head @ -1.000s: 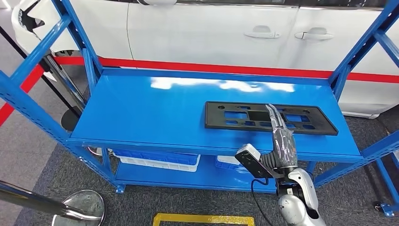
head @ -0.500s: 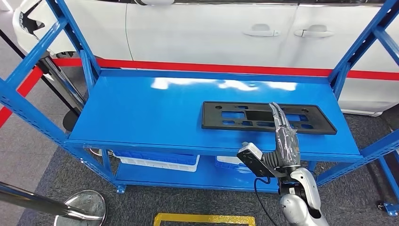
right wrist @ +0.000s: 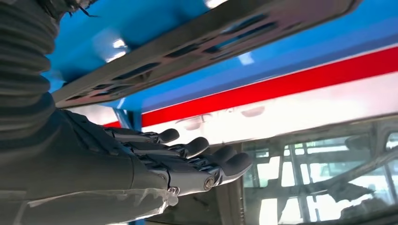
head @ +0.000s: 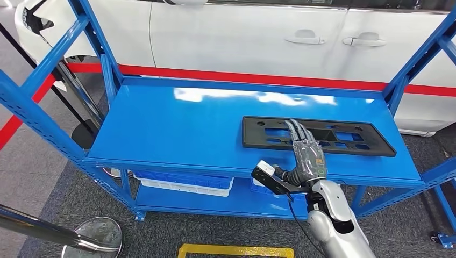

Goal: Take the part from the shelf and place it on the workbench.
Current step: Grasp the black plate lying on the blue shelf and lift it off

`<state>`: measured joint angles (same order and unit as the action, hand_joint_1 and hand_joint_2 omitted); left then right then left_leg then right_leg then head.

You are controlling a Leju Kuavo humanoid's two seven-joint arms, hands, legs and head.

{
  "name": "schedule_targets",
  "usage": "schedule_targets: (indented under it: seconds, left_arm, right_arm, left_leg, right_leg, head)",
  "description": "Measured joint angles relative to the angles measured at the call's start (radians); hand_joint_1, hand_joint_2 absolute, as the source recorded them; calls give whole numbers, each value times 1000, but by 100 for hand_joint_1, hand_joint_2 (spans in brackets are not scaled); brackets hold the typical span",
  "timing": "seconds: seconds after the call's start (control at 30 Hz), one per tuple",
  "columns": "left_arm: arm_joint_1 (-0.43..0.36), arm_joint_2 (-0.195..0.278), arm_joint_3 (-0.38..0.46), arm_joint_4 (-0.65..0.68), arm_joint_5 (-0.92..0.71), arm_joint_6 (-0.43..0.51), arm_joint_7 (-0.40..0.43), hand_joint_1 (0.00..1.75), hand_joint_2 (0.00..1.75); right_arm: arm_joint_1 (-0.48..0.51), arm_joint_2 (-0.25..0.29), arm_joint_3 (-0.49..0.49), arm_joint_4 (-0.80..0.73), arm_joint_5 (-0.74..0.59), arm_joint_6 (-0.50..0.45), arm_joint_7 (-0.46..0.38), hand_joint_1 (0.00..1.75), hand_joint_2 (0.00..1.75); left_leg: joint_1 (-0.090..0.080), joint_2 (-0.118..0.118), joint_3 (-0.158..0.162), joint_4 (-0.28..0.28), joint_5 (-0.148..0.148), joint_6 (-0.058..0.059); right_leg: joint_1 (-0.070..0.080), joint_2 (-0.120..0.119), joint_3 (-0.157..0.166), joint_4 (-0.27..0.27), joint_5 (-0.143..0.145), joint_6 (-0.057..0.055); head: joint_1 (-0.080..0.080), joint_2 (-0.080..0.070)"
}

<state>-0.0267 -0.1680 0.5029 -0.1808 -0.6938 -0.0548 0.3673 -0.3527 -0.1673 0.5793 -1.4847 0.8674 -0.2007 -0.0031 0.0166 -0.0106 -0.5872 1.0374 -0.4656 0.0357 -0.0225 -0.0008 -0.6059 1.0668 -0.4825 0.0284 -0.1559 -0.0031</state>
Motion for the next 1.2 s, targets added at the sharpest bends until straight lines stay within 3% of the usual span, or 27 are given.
schedule_targets:
  seconds: [0.1,0.13,0.17,0.2,0.3,0.37,0.4,0.5,0.6,0.67,0.7,0.77,0.83,1.0,1.07,1.13,1.17,1.2]
  left_arm:
    - [0,0,-3,0,-6,-1,-6,0,0]
    - [1,0,-3,0,-7,-2,-8,0,0]
    - [1,1,-4,0,-8,-3,-9,0,0]
    - [2,1,-4,0,-9,-4,-11,0,0]
    - [2,-2,-4,0,-10,-4,-14,0,0]
    - [1,-5,-4,0,-11,-5,-16,0,0]
    - [1,-5,-4,0,-12,-5,-16,0,0]
    - [0,-5,-4,0,-16,-6,-19,0,0]
    - [3,-3,-4,0,-20,-3,-22,0,0]
    - [3,-1,-4,0,-26,1,-28,0,0]
    - [3,1,-4,0,-29,4,-32,0,0]
    - [4,4,-4,0,-33,6,-36,0,0]
    - [3,6,-5,0,-37,7,-39,0,0]
    - [3,8,-9,0,-43,12,-48,0,0]
    - [3,9,-9,0,-47,14,-51,0,0]
    - [3,9,-10,0,-50,14,-53,0,0]
    - [3,9,-10,0,-50,14,-54,0,0]
    - [3,9,-10,0,-51,14,-54,0,0]
  right_arm:
    - [-22,0,14,36,4,-16,-4,0,175]
    - [-25,1,17,47,4,-25,-7,0,175]
    - [-27,2,19,56,1,-34,-12,0,175]
    - [-28,5,19,62,-3,-41,-16,0,175]
    - [-41,10,19,75,-12,-51,-22,0,175]
    - [-48,13,19,81,-13,-54,-22,0,175]
    - [-50,15,19,84,-13,-55,-22,0,175]
    - [-59,21,19,96,-13,-64,-21,0,175]
    - [-71,32,19,122,2,-82,-17,0,175]
    - [-76,38,19,152,28,-94,-7,0,175]
    - [-80,40,19,170,42,-100,-2,0,175]
    - [-90,43,19,204,61,-108,4,0,175]
    - [-104,46,19,232,71,-112,4,0,175]
    - [-136,53,18,304,88,-113,14,0,175]
    - [-142,53,17,324,96,-113,15,0,175]
    - [-146,53,17,344,100,-113,15,0,175]
    - [-146,53,17,353,100,-113,15,0,175]
    - [-146,53,17,360,100,-113,15,0,175]
  left_leg:
    - [-4,1,-2,-1,2,10]
    - [-8,0,-2,-1,2,11]
    - [-11,0,-1,-1,2,12]
    - [-15,-1,0,-1,1,13]
    - [-23,-3,4,-2,-1,16]
    - [-19,-2,1,-4,0,12]
    - [-18,-1,1,-5,1,9]
    - [-21,1,-5,16,-20,-4]
    - [-15,3,-78,174,-103,-19]
    - [-7,4,-117,249,-122,-29]
    - [-4,4,-112,236,-103,-33]
    - [4,6,-60,129,-36,-42]
    - [5,4,-13,33,-4,-40]
    - [0,0,-7,6,0,-6]
    - [2,1,-6,3,2,2]
    - [-1,1,-6,3,1,6]
    - [-3,0,-6,3,0,7]
    - [-6,-1,-4,3,-1,8]
  right_leg:
    - [1,0,-81,174,-86,4]
    - [2,0,-107,225,-100,3]
    - [3,0,-117,245,-96,-1]
    - [7,0,-108,221,-72,-8]
    - [25,0,-20,33,17,-48]
    - [37,-2,5,-27,29,-66]
    - [41,-3,6,-33,32,-68]
    - [29,-5,25,-68,44,-66]
    - [20,-9,33,-83,50,-65]
    - [17,-10,32,-79,48,-62]
    - [14,-11,31,-75,45,-58]
    - [8,-10,31,-61,36,-45]
    - [8,-9,23,-42,25,-30]
    - [5,-6,7,-14,10,-7]
    - [4,-5,-32,72,-41,0]
    - [4,-4,-98,204,-96,3]
    - [5,-4,-122,246,-103,2]
    - [7,-4,-127,250,-90,-2]
  head:
    - [0,0]
    - [0,0]
    - [0,0]
    - [0,0]
    - [0,0]
    - [0,0]
    - [0,0]
    - [0,0]
    - [0,0]
    - [0,0]
    - [0,0]
    - [0,0]
    - [0,0]
    - [1,0]
    - [1,0]
    - [1,0]
    - [1,0]
    - [1,0]
